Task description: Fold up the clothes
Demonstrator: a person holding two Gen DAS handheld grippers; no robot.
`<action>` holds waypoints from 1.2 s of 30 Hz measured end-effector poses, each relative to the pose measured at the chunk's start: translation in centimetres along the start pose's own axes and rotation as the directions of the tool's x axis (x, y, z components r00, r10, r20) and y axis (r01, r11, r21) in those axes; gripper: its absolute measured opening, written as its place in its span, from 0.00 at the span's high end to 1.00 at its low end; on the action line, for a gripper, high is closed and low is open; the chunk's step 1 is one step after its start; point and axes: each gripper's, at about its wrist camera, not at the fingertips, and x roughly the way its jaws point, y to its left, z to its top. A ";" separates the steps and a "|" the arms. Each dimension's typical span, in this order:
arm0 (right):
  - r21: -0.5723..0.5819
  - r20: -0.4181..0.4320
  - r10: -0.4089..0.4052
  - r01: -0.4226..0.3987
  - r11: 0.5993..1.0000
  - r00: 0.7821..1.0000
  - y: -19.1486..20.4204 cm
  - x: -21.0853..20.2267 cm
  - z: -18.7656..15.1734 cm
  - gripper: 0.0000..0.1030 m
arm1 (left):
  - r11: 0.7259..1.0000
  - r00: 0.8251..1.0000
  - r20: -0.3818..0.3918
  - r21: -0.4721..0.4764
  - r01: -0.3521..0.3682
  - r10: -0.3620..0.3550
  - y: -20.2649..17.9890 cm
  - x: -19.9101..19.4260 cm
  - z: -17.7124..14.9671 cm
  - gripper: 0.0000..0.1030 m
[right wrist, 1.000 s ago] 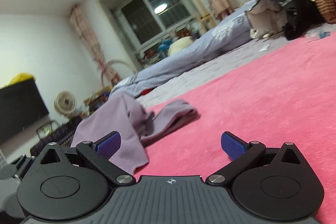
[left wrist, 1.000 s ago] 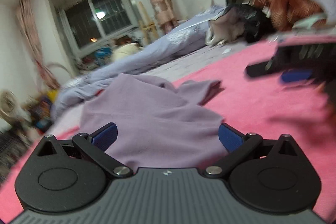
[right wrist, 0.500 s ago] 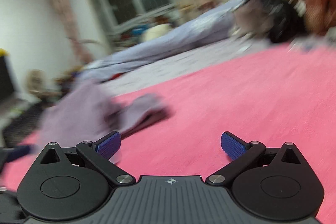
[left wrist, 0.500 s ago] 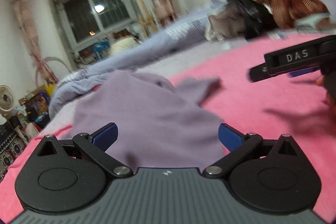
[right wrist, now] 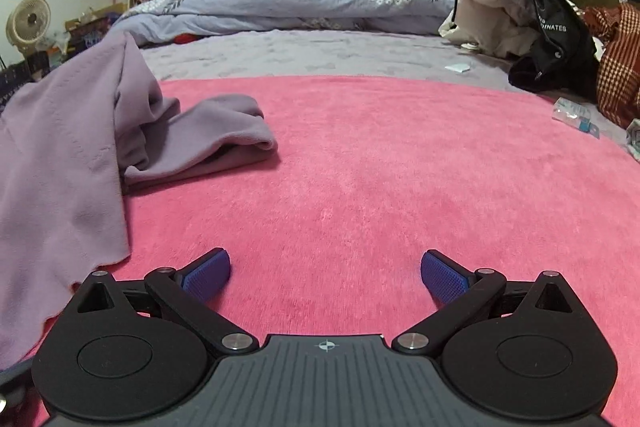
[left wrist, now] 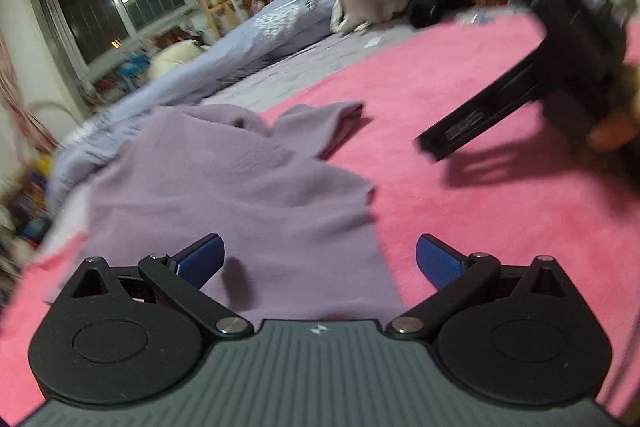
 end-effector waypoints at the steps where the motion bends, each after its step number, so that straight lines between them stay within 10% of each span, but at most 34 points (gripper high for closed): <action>1: 0.005 0.003 0.006 -0.006 1.000 1.000 -0.2 -0.1 0.0 0.00 | 0.999 0.999 -0.007 0.006 -0.036 0.036 0.1 0.4 0.0 0.00; 5: 0.027 0.017 0.031 -0.032 0.999 0.999 -1.2 -0.5 0.0 0.00 | 0.988 0.988 -0.051 -0.050 -0.149 0.147 1.6 2.4 0.4 0.01; 12: 0.043 0.029 0.049 -0.050 0.998 0.998 -1.9 -0.7 -0.1 0.00 | 0.977 0.991 -0.076 -0.173 -0.126 0.114 4.4 3.2 -0.2 0.28; 21: 0.041 0.034 0.050 -0.051 0.998 0.998 -1.9 -0.6 0.0 0.00 | 0.999 0.999 0.005 0.013 -0.037 0.037 0.1 2.2 0.0 0.38; 24: 0.042 0.035 0.051 -0.052 0.998 0.998 -1.9 -0.6 0.1 0.00 | 1.000 1.000 0.001 -0.003 -0.021 0.021 -0.2 2.7 0.4 0.55; 26: 0.043 0.035 0.051 -0.053 0.998 0.998 -1.9 -0.6 0.1 0.00 | 0.999 1.000 -0.001 -0.034 -0.016 0.016 0.1 3.0 0.6 0.99; 36: 0.111 0.200 0.206 -0.231 0.966 0.958 -3.2 -3.5 -0.7 0.00 | 0.947 0.977 0.127 -0.295 -0.130 0.173 11.0 -2.7 1.4 0.99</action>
